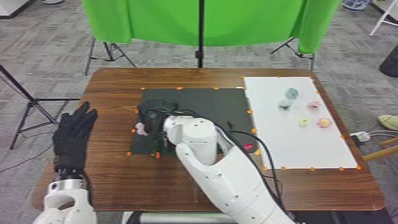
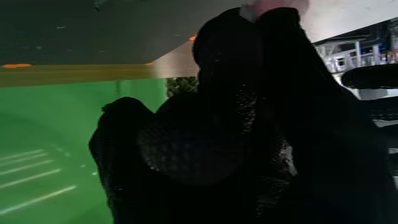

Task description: Arrange flowers

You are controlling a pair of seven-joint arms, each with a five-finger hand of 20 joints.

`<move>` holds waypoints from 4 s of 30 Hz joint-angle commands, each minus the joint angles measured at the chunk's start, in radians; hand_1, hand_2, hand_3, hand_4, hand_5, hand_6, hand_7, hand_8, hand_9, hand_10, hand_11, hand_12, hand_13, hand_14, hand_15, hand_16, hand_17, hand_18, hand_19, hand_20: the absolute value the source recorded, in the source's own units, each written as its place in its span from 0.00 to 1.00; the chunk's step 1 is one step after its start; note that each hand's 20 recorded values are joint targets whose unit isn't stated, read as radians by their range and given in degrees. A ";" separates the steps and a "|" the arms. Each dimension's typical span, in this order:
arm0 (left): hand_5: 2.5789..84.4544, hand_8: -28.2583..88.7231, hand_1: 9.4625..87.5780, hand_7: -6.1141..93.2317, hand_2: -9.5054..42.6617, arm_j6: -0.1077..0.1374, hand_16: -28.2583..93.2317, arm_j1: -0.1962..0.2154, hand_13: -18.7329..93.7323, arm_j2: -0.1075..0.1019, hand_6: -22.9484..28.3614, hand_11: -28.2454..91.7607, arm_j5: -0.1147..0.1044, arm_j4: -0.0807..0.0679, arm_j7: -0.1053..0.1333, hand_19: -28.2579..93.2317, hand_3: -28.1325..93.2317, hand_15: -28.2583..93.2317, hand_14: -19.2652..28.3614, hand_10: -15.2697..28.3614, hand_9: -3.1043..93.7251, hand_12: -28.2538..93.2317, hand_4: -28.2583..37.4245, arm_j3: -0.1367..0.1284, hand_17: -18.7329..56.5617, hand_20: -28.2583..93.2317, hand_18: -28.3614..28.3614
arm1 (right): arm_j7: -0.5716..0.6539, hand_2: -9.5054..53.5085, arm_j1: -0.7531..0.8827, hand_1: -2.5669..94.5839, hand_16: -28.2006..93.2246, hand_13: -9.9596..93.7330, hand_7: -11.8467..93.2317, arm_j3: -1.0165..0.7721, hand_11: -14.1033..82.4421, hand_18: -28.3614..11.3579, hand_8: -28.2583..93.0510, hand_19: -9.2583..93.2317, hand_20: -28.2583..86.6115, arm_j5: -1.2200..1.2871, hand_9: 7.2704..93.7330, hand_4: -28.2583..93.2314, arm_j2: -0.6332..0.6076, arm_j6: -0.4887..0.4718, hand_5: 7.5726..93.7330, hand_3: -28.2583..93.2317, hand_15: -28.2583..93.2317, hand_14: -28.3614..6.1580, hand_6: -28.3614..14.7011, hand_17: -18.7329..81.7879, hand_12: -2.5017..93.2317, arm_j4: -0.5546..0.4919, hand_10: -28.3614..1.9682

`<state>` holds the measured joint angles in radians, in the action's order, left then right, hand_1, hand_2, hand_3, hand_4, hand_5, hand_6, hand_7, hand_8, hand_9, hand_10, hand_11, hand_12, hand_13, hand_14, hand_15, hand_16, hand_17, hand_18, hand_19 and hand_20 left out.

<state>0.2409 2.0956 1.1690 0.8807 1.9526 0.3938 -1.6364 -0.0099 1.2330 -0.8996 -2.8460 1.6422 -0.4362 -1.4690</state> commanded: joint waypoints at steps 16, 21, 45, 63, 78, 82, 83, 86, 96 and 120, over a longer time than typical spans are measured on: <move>0.50 0.19 0.06 0.10 0.38 -0.012 0.24 0.024 0.44 0.013 0.56 0.33 0.003 0.005 -0.009 0.25 0.78 0.30 0.69 0.66 0.48 0.32 0.00 -0.010 0.35 0.39 0.67 | 0.125 0.00 -0.082 0.55 0.50 1.00 0.25 0.011 0.56 0.50 0.31 1.00 0.71 0.158 0.94 0.14 -0.093 0.057 0.79 0.66 0.70 0.79 0.63 0.87 0.32 -0.091 0.60; 0.50 0.19 0.06 0.10 0.37 -0.011 0.24 0.029 0.44 0.019 0.56 0.33 0.003 0.009 -0.011 0.25 0.78 0.30 0.69 0.66 0.48 0.32 0.00 -0.019 0.34 0.39 0.67 | 0.226 0.00 -0.103 0.52 0.50 1.00 0.25 -0.074 0.55 0.50 0.30 1.00 0.70 0.328 0.93 0.13 -0.269 0.129 0.78 0.68 0.69 0.78 0.63 0.86 0.31 -0.293 0.59; 0.51 0.19 0.08 0.11 0.34 -0.003 0.24 0.045 0.46 0.023 0.56 0.34 0.010 0.023 -0.018 0.25 0.78 0.31 0.70 0.66 0.49 0.32 0.00 -0.029 0.35 0.39 0.67 | 0.433 0.00 0.363 0.42 0.50 0.92 0.25 -0.660 0.37 0.41 0.18 1.00 0.69 0.380 0.82 0.14 -0.649 -0.001 0.71 0.72 0.69 0.67 0.70 0.77 0.28 -0.440 0.46; 0.51 0.19 0.11 0.11 0.31 -0.012 0.24 0.052 0.46 0.032 0.56 0.35 0.013 0.023 -0.022 0.25 0.78 0.31 0.70 0.66 0.49 0.32 0.00 -0.024 0.35 0.39 0.67 | 0.459 0.00 0.397 0.45 0.51 0.98 0.25 -0.656 0.34 0.47 0.17 1.00 0.67 0.339 0.86 0.13 -0.572 0.049 0.70 0.72 0.66 0.75 0.71 0.82 0.24 -0.287 0.50; 0.51 0.19 0.13 0.11 0.28 -0.010 0.24 0.062 0.46 0.041 0.56 0.35 0.010 0.027 -0.020 0.25 0.79 0.31 0.70 0.66 0.49 0.32 0.00 -0.028 0.35 0.39 0.67 | 0.396 0.00 0.458 0.83 0.48 1.00 0.28 -0.614 0.28 0.50 0.35 1.00 0.70 0.296 1.00 0.33 -0.574 0.322 0.85 0.32 0.71 0.80 0.66 0.86 0.42 -0.242 0.67; 0.51 0.19 0.13 0.11 0.28 -0.009 0.24 0.066 0.46 0.037 0.56 0.35 0.009 0.030 -0.016 0.25 0.79 0.31 0.70 0.66 0.49 0.32 0.00 -0.032 0.35 0.39 0.67 | 0.387 0.00 0.429 0.75 0.47 1.00 0.28 -0.624 0.32 0.50 0.35 1.00 0.71 0.311 1.00 0.15 -0.614 0.365 0.87 0.56 0.72 0.81 0.65 0.88 0.40 -0.334 0.66; 0.51 0.19 0.13 0.11 0.28 -0.007 0.24 0.068 0.46 0.036 0.56 0.35 0.008 0.031 -0.014 0.25 0.79 0.31 0.71 0.66 0.49 0.32 0.00 -0.034 0.35 0.39 0.67 | 0.385 0.00 0.410 0.75 0.47 1.00 0.28 -0.619 0.32 0.51 0.35 1.00 0.71 0.315 1.00 0.15 -0.625 0.375 0.87 0.57 0.72 0.81 0.65 0.88 0.40 -0.363 0.66; 0.51 0.19 0.13 0.11 0.28 -0.002 0.24 0.070 0.46 0.033 0.56 0.35 0.002 0.032 -0.010 0.25 0.79 0.31 0.71 0.66 0.49 0.32 0.00 -0.036 0.35 0.39 0.67 | 0.370 0.00 0.316 0.75 0.47 1.00 0.28 -0.572 0.32 0.51 0.35 1.00 0.71 0.346 1.00 0.14 -0.654 0.398 0.88 0.58 0.72 0.81 0.64 0.88 0.40 -0.430 0.66; 0.51 0.19 0.13 0.11 0.28 -0.002 0.24 0.059 0.47 0.027 0.56 0.35 0.004 0.027 -0.010 0.25 0.79 0.31 0.71 0.66 0.49 0.32 0.00 -0.029 0.35 0.39 0.67 | 0.285 0.00 -0.092 0.75 0.47 1.00 0.29 -0.170 0.33 0.51 0.35 1.00 0.71 0.534 1.00 0.14 -0.479 0.306 0.88 0.58 0.72 0.82 0.65 0.88 0.40 -0.353 0.66; 0.51 0.19 0.09 0.11 0.30 -0.011 0.24 0.006 0.47 0.002 0.56 0.35 -0.007 0.006 -0.008 0.25 0.77 0.31 0.71 0.66 0.49 0.32 0.00 0.016 0.35 0.39 0.67 | 0.127 0.00 -0.100 0.73 0.48 1.00 0.29 -0.079 0.29 0.51 0.35 1.00 0.72 0.071 1.00 0.13 0.067 0.074 0.86 0.59 0.73 0.83 0.65 0.88 0.41 0.112 0.68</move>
<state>0.2371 2.1072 1.1776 0.8849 1.9693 0.3851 -1.6299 0.1807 1.1266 -0.9739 -2.6715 1.6379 -0.4095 -1.4021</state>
